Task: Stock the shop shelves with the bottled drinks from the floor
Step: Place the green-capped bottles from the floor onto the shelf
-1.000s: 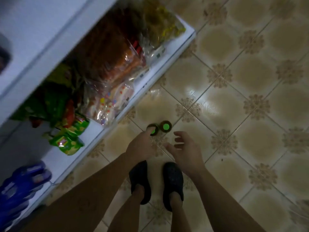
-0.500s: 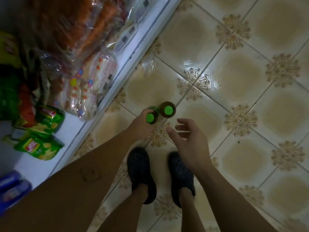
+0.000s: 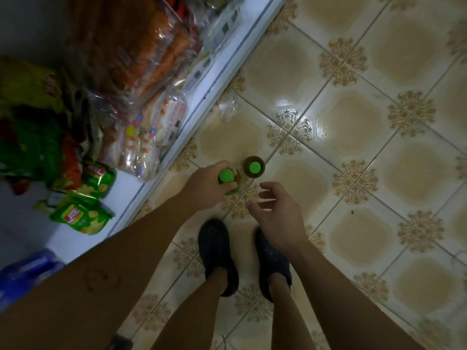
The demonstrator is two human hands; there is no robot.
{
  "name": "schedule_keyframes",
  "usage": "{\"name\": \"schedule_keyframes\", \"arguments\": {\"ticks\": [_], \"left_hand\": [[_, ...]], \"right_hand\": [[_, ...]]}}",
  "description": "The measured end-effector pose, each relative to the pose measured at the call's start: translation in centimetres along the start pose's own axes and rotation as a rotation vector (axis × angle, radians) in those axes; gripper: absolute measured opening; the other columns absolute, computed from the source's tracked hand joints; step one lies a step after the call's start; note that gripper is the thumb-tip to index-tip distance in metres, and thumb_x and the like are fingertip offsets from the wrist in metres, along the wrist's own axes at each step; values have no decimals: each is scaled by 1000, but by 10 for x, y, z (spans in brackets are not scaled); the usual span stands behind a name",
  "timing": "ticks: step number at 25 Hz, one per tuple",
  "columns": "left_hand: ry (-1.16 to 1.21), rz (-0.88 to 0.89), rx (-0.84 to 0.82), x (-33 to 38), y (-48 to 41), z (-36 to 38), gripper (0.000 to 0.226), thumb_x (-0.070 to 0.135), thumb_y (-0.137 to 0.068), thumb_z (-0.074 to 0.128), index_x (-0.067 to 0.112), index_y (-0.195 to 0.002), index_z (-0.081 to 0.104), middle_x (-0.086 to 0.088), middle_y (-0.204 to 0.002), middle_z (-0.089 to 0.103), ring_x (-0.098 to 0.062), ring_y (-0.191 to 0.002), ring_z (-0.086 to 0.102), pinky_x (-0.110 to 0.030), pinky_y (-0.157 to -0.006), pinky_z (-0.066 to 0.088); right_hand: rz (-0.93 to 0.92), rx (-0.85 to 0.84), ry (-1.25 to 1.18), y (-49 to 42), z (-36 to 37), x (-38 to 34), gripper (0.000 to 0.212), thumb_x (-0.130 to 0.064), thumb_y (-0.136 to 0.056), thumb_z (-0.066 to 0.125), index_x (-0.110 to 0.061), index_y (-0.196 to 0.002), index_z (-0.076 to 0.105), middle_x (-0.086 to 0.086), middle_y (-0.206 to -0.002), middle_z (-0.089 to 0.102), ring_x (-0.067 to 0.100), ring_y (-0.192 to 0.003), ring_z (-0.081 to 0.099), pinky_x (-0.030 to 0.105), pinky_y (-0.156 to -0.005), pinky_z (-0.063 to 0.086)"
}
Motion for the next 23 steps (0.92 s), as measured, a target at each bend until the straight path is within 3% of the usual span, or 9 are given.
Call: {"name": "schedule_keyframes", "arguments": {"ticks": [4,9,12,15,16,19,21,23], "left_hand": [[-11,127,23,63,61,-57,19,26,-84,72,28,-98,59,2,-83,65,-12,-73,59,-31,-68,46],[94,146,158,145,161,-131,19,25,-86,72,28,-102,62,24,-77,59,10,-70,54,-10,-60,36],[75,176,250,198,216,-169,25,33,-86,72,32,-109,62,18,-61,52,6,-60,50,-16,-56,32],[42,193,340,243,262,-201,27,42,-84,72,39,-108,62,15,-58,52,4,-58,50,-17,-54,29],[51,206,361,260,279,-212,25,41,-83,72,38,-106,62,17,-60,55,6,-60,50,-15,-53,29],[168,256,437,303,327,-247,21,30,-84,74,28,-104,66,24,-72,58,12,-68,51,-10,-60,34],[184,243,484,323,355,-268,22,33,-85,73,30,-106,66,19,-80,60,8,-71,53,-16,-65,40],[167,253,521,342,381,-285,23,37,-83,73,31,-105,67,15,-77,61,0,-70,54,-24,-68,43]], "right_hand": [[-76,-30,32,28,-15,-55,63,-33,-84,75,-22,-140,47,-7,-112,57,16,-101,61,35,-87,52],[-230,-64,108,85,-46,-132,82,-38,-78,80,-28,-147,39,1,-136,54,18,-117,56,38,-97,50],[-284,-96,78,131,-66,-179,87,-38,-76,81,-29,-149,35,3,-141,48,18,-125,51,40,-102,46],[-387,-83,57,178,-82,-223,77,-48,-70,80,-38,-139,46,-5,-131,58,13,-115,58,43,-94,53],[-426,-71,49,190,-88,-234,72,-47,-70,79,-38,-135,49,-9,-125,61,8,-111,60,39,-89,55],[-498,-44,11,235,-122,-276,47,-26,-78,81,-42,-112,54,-22,-101,61,-16,-90,58,8,-72,47],[-531,-52,13,263,-139,-298,46,-25,-80,80,-50,-103,49,-29,-94,55,-24,-83,52,5,-63,42],[-581,-77,38,287,-150,-318,41,-32,-81,79,-45,-105,49,-28,-98,54,-22,-84,51,7,-64,40]]}}
Point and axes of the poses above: each hand's wrist, its own y-axis away from the middle knuckle, its own z-axis out of the palm, x = y × z, the point moved 10 cm from there along -y, towards the middle knuckle
